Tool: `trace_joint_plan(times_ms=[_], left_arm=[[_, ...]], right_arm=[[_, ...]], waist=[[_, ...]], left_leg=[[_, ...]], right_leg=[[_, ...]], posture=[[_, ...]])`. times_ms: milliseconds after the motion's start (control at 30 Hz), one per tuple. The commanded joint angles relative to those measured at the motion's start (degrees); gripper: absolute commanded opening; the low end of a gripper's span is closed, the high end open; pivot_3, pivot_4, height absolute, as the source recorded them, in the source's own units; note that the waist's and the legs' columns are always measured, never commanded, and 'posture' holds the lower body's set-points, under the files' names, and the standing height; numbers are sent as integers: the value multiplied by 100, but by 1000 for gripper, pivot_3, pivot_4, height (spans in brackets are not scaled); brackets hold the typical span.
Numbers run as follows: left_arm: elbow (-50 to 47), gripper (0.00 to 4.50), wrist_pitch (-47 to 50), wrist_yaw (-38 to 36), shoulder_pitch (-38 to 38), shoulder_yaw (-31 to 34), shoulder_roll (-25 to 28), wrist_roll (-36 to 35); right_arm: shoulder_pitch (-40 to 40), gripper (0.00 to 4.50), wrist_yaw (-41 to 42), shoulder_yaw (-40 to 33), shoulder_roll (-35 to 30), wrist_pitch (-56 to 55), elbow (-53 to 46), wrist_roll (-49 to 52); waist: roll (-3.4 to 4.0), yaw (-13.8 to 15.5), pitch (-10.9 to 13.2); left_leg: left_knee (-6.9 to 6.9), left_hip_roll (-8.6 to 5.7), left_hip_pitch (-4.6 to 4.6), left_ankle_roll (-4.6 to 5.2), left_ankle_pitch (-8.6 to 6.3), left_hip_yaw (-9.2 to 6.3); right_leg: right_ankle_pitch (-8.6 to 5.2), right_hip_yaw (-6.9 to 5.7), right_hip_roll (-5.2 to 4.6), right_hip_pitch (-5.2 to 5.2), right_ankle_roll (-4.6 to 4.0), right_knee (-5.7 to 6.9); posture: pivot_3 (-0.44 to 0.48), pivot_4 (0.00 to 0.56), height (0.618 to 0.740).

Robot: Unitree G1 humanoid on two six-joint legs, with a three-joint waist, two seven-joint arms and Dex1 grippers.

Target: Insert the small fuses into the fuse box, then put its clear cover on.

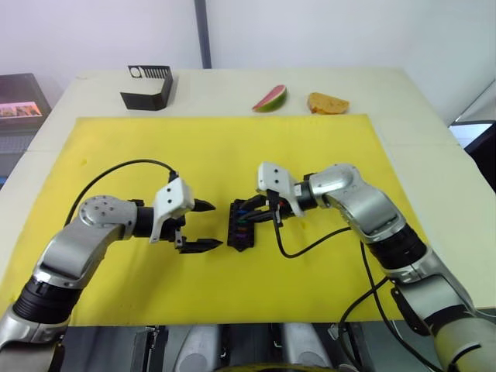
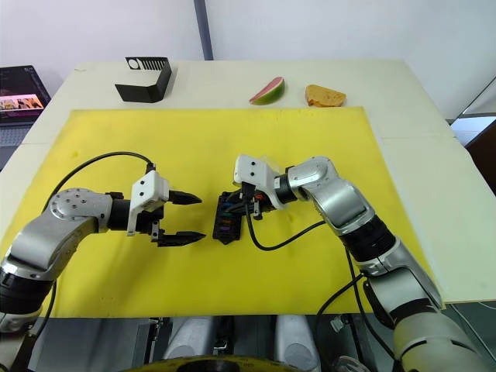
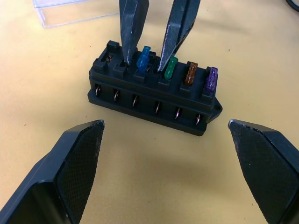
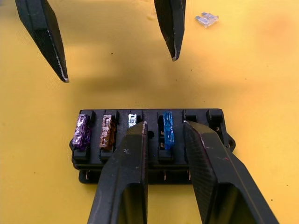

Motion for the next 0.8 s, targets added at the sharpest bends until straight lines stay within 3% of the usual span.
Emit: trace_joint_plan(times_ms=[33,600,700,733,800], left_arm=[[-81,4500,-63,-8,-33,80,46,-4],[71,4500,-121,-11,-108,90,24,22],[118,4500,-140,-27,-154,83,23,26],[123,4500,-141,-30,-160,84,26,21],[123,4500,-147,-38,-158,81,34,19]], right_arm=[[38,1345,8,68,19,95,-116,4],[-316,1345,-44,-694,-78,883,-848,837],[-220,559,-178,-743,-33,812,-827,870],[-192,113,-228,-749,-10,809,-813,887],[-138,44,-365,-727,68,760,-730,862]], waist=[[0,0,0],[0,2,1],[0,2,1],[0,1,1],[0,-3,1]], left_leg=[[0,0,0,0,0,0],[0,0,-5,2,-1,0],[0,0,-5,3,-2,0],[0,0,-5,2,-1,0],[0,0,-5,1,-1,0]], right_leg=[[0,0,0,0,0,0],[0,0,0,-4,0,-1],[0,0,-1,-4,0,-1],[0,0,-1,-4,0,-1],[0,0,-1,-5,0,-1]], posture=[[0,150,740],[0,150,740],[0,150,740],[0,150,740],[0,150,740]])
